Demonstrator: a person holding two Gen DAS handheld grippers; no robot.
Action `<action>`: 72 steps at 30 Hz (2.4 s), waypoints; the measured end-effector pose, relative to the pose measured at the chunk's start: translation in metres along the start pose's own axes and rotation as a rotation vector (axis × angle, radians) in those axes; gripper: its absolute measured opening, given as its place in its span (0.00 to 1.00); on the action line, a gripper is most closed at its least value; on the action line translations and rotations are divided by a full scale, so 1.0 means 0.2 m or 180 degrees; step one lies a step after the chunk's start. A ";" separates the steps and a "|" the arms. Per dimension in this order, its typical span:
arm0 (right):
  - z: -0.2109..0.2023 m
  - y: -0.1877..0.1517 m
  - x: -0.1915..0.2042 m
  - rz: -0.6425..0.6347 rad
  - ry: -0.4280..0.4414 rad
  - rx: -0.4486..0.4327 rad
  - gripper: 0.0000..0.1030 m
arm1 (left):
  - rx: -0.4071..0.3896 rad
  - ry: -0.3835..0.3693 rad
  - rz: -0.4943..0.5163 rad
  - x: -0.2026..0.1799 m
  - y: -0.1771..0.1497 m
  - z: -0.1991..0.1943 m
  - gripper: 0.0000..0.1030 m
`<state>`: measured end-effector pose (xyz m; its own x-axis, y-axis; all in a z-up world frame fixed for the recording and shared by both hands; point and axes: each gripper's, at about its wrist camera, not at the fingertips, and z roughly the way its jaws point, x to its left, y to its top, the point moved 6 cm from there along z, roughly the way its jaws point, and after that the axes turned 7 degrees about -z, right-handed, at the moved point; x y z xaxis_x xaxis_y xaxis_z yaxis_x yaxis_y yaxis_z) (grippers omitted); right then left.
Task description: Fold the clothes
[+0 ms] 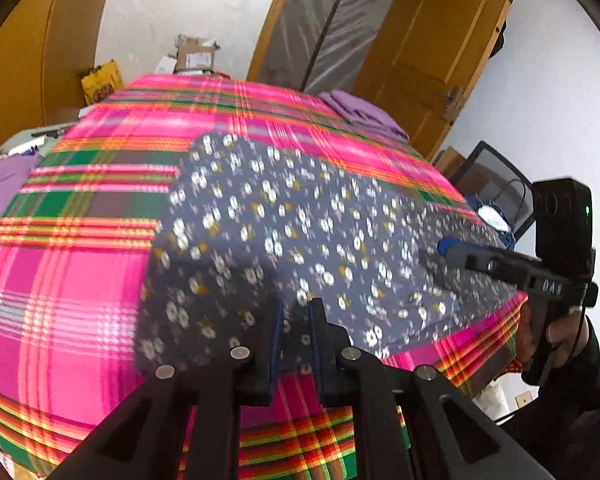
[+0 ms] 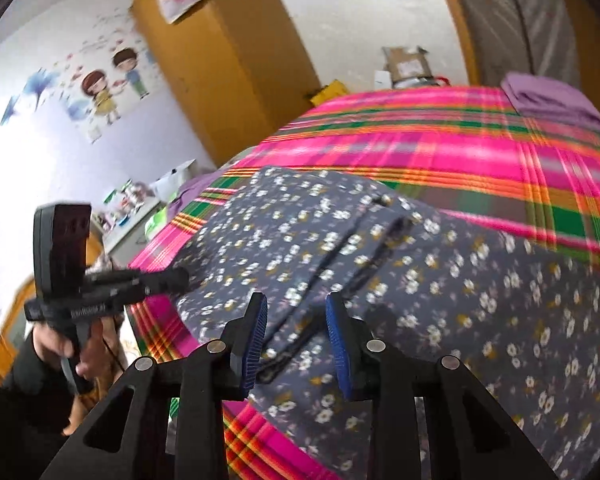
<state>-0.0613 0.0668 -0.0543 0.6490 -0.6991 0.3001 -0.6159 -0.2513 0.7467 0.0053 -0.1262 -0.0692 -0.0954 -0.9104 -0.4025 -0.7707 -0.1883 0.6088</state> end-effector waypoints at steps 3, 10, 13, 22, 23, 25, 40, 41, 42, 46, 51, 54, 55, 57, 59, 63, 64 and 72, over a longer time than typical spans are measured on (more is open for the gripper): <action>0.00 0.00 -0.05 0.0151 -0.0020 0.0001 0.31 | 0.0006 -0.0032 0.0000 -0.02 -0.02 -0.01 0.12; 0.07 0.09 -0.22 0.0655 0.0016 -0.0061 0.36 | -0.0033 -0.0149 0.0044 -0.11 0.02 0.00 0.12; 0.13 0.15 -0.28 0.0845 0.0056 -0.0078 0.36 | 0.0005 -0.0256 0.0108 -0.19 0.02 0.03 0.12; 0.28 0.20 -0.37 0.1133 0.0042 0.0087 0.39 | 0.0149 -0.0489 0.0380 -0.38 -0.04 0.10 0.12; 0.28 0.21 -0.36 0.1130 0.0047 0.0091 0.41 | 0.0164 -0.0486 0.0401 -0.39 -0.04 0.11 0.12; 0.29 0.21 -0.37 0.1159 0.0045 0.0079 0.41 | 0.0187 -0.0467 0.0422 -0.40 -0.05 0.13 0.12; 0.40 0.27 -0.29 0.0894 0.0101 0.0191 0.34 | 0.0192 -0.0488 0.0375 -0.36 -0.06 0.13 0.16; 0.41 0.28 -0.28 0.0874 0.0128 0.0186 0.32 | 0.0186 -0.0471 0.0377 -0.35 -0.05 0.13 0.16; 0.41 0.30 -0.27 0.0854 0.0167 0.0161 0.31 | 0.0179 -0.0454 0.0379 -0.35 -0.05 0.12 0.16; 0.38 0.37 -0.21 0.0701 0.0237 0.0011 0.27 | 0.0151 -0.0393 0.0333 -0.31 -0.03 0.10 0.16; 0.40 0.26 -0.36 0.1054 0.0132 0.0179 0.28 | 0.0140 -0.0370 0.0293 -0.29 -0.02 0.10 0.16; 0.35 0.24 -0.37 0.1040 0.0125 0.0163 0.32 | 0.0110 -0.0326 0.0260 -0.26 -0.01 0.08 0.16; 0.33 0.24 -0.36 0.1009 0.0091 0.0135 0.34 | 0.0079 -0.0291 0.0232 -0.23 0.00 0.06 0.16; 0.27 0.24 -0.35 0.0952 0.0040 0.0075 0.36 | -0.0033 -0.0174 0.0134 -0.15 0.03 0.01 0.16; 0.24 0.22 -0.34 0.0926 0.0043 0.0049 0.37 | -0.0132 -0.0012 0.0022 -0.06 0.06 -0.03 0.16; 0.21 0.24 -0.29 0.0739 0.0042 0.0008 0.37 | -0.0323 0.0491 -0.0254 0.18 0.11 -0.11 0.17; 0.20 0.26 -0.27 0.0651 0.0055 -0.0007 0.38 | -0.0343 0.0587 -0.0348 0.24 0.11 -0.12 0.17; 0.31 0.56 -0.01 -0.0269 0.0254 0.0141 0.48 | -0.0320 0.0558 -0.0619 0.35 0.06 -0.15 0.23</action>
<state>-0.1591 -0.0011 -0.0090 0.7319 -0.6191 0.2847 -0.5755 -0.3378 0.7448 0.0080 -0.2025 -0.0702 0.1652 -0.9018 -0.3993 -0.6967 -0.3933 0.5999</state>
